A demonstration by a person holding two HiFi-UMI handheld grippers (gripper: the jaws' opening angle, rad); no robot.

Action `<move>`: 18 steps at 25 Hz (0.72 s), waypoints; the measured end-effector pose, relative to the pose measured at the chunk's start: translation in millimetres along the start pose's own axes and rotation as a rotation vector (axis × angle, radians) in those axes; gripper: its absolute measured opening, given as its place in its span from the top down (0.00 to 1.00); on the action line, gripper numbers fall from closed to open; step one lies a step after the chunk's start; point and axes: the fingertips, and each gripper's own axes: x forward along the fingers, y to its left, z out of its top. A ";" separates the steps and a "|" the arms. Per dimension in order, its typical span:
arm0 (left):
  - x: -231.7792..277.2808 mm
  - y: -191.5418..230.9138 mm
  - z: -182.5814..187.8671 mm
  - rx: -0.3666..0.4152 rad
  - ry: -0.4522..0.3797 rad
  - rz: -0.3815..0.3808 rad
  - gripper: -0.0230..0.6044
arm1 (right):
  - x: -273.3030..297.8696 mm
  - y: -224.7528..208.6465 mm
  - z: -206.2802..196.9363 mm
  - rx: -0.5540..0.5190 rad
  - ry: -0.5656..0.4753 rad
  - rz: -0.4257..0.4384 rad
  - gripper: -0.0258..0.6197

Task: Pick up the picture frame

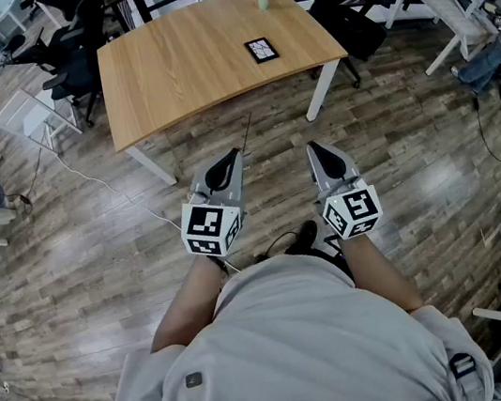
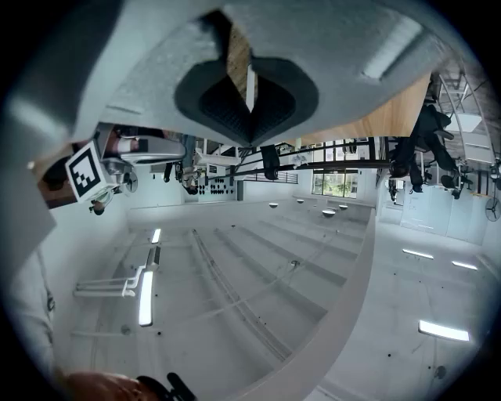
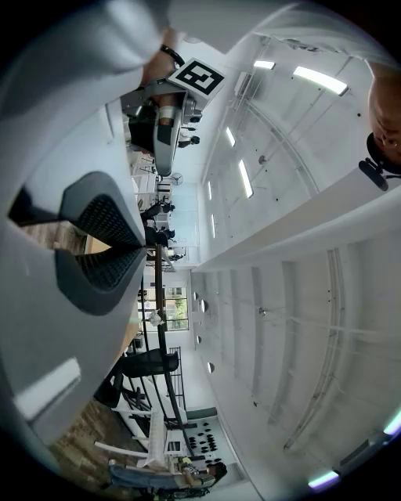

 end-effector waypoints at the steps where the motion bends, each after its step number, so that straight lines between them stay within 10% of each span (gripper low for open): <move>1: 1.8 0.4 0.4 -0.001 0.000 0.001 0.96 | 1.2 -1.9 0.7 0.001 -0.001 0.002 0.95; 18: 78.8 -16.3 -7.9 -0.024 0.036 -0.008 0.96 | 14.6 -72.4 -15.5 0.035 0.029 0.004 0.95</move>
